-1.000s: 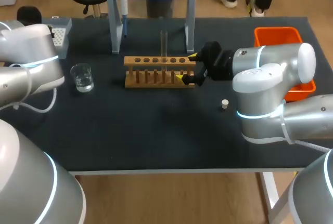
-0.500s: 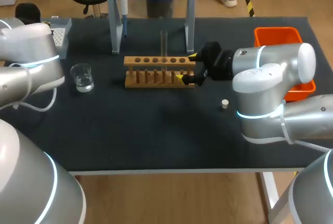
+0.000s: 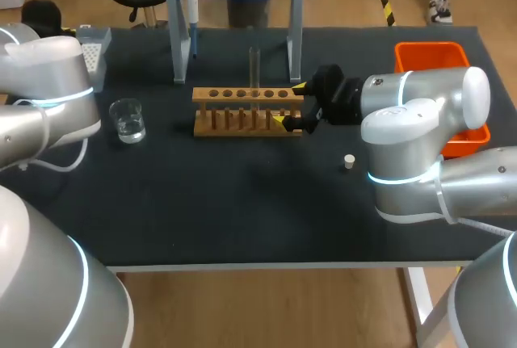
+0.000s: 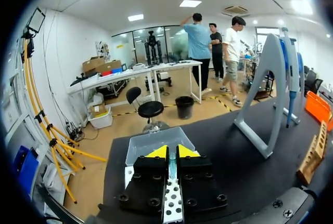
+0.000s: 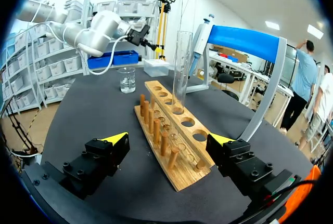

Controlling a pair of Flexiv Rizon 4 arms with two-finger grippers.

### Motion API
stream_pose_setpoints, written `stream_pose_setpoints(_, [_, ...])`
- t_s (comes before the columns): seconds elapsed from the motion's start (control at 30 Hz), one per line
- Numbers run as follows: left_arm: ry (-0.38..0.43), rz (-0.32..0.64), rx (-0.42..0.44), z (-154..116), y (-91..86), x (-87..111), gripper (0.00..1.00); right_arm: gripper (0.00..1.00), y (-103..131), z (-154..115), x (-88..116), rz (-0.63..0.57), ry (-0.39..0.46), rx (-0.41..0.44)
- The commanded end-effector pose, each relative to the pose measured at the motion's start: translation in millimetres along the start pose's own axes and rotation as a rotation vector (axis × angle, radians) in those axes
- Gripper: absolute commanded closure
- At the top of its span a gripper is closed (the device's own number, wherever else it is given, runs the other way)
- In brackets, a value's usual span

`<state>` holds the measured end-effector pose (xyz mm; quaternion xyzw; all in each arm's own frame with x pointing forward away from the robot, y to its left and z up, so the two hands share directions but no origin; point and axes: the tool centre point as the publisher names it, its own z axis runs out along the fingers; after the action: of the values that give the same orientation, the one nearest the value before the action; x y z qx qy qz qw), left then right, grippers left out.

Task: Invert the test tube, pick up the pipette, mount the tip to pipette, aspirate from beaker and dispense into the tube, eject the tip, return the pipette, and cap with the stopper.

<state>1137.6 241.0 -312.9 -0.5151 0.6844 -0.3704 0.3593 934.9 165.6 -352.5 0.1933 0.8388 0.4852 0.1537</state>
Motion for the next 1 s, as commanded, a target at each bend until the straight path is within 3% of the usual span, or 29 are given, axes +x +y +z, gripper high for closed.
stream_pose_setpoints(0.03, [-0.015, 0.003, 0.015, -5.1, -2.6, 1.8, 1.0, 0.0, -0.6, 0.5, 0.5, 0.0, -0.002, -0.002])
stream_pose_setpoints(0.3, [-0.031, 0.021, 0.04, -18.0, -15.3, 1.6, 1.0, 0.0, -0.6, 0.5, 0.5, 0.0, -0.002, -0.002])
stream_pose_setpoints(0.47, [0.027, 0.059, 0.072, -36.4, -30.2, 8.9, 1.0, 0.0, -0.6, 0.5, 0.5, 0.0, -0.002, -0.002])
stream_pose_setpoints(0.6, [0.141, 0.101, 0.066, -53.8, -42.3, 21.2, 1.0, 0.0, -0.6, 0.5, 0.5, 0.0, -0.002, -0.002])
stream_pose_setpoints(0.73, [0.408, 0.172, 0.051, -73.9, -50.7, 41.8, 1.0, 0.0, -0.6, 0.5, 0.5, 0.0, -0.002, -0.002])
stream_pose_setpoints(1.0, [0.408, 0.172, 0.051, -73.9, -50.7, 41.8, 1.0, 0.0, -0.6, 0.5, 0.5, 0.0, -0.002, -0.002])
